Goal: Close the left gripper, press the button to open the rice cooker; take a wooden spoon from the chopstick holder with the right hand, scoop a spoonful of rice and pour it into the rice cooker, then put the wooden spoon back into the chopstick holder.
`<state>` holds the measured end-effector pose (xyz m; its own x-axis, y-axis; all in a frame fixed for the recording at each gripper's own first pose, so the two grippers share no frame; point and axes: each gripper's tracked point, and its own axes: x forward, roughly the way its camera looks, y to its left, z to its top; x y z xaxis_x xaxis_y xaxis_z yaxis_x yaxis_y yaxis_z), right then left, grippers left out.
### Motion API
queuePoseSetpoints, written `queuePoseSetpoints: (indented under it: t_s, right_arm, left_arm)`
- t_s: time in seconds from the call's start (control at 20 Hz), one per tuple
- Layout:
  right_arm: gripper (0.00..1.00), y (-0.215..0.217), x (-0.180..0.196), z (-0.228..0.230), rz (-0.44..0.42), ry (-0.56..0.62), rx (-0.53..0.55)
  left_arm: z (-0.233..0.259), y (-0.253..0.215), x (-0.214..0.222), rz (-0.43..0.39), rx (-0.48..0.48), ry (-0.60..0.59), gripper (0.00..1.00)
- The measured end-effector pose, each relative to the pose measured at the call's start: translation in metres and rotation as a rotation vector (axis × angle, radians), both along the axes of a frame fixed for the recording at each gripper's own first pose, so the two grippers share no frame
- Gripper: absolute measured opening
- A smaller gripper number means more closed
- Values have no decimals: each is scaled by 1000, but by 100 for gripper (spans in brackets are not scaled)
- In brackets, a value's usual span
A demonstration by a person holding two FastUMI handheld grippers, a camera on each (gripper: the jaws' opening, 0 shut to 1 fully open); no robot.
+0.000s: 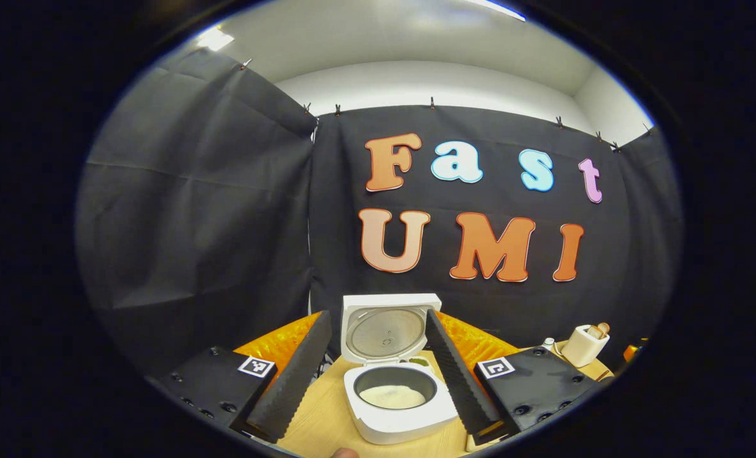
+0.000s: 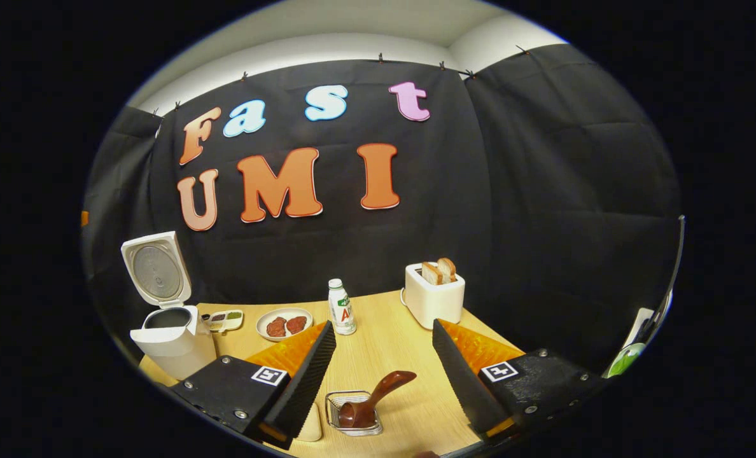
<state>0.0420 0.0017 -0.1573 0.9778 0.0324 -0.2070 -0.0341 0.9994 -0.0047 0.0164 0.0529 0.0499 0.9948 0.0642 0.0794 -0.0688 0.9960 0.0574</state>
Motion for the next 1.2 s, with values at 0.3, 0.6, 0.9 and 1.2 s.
queuePoseSetpoints:
  t_s: [0.3, 0.6, 0.9, 1.2]
  right_arm:
    - [95, -11, 22, -61, -4, 103, 53]
    - [95, 0, 28, -118, 22, 242, 164]
    - [78, 16, 25, -146, 55, 366, 288]
    - [29, 21, 29, -147, 47, 410, 432]
  left_arm:
    - [8, 12, -17, 57, 48, -27, 100]
    - [3, 11, -28, 75, 35, 9, 99]
    - [-12, 14, -31, 93, 13, 45, 100]
    - [-29, 19, -30, 106, 5, 96, 100]
